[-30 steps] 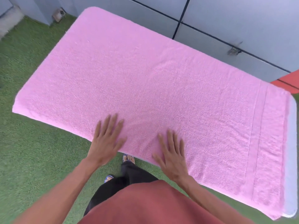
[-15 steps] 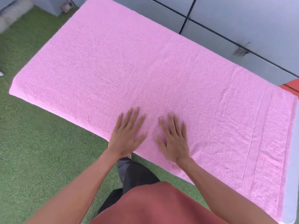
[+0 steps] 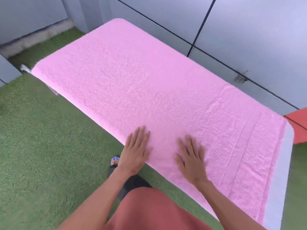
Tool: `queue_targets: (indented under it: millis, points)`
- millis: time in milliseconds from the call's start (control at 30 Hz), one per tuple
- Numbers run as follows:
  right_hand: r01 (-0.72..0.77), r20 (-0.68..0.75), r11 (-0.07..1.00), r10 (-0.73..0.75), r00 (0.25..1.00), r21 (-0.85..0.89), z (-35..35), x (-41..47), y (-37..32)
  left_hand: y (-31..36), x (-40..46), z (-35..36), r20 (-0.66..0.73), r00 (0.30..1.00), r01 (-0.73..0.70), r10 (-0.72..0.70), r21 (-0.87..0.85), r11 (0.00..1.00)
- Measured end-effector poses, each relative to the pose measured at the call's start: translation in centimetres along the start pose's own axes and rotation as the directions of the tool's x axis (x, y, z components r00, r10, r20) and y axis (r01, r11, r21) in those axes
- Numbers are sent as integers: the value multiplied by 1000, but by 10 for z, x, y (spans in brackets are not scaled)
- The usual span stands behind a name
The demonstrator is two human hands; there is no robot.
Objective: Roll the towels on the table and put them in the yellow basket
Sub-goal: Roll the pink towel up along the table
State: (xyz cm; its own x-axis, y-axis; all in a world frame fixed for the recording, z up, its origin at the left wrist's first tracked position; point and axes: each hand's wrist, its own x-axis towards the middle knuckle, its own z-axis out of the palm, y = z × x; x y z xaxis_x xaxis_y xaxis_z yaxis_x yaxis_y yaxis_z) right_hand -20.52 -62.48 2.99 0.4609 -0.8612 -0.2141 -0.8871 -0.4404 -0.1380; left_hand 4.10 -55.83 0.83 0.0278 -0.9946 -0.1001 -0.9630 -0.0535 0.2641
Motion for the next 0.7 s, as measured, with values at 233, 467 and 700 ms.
queue_targets:
  millis: [233,467,700]
  points:
    - [139,90,990,-140,986,9,14,-65,29,42,-72,16,5,974,225,-225,-98,969]
    - [17,75,998,-21,997,56,-12,-105,140,168,-69,41,-7,992,125,-126,-97,987]
    - [423,231,901,-394,890,-94,-19,-138,234,259,-77,71,41,965,261,-258,-206,943]
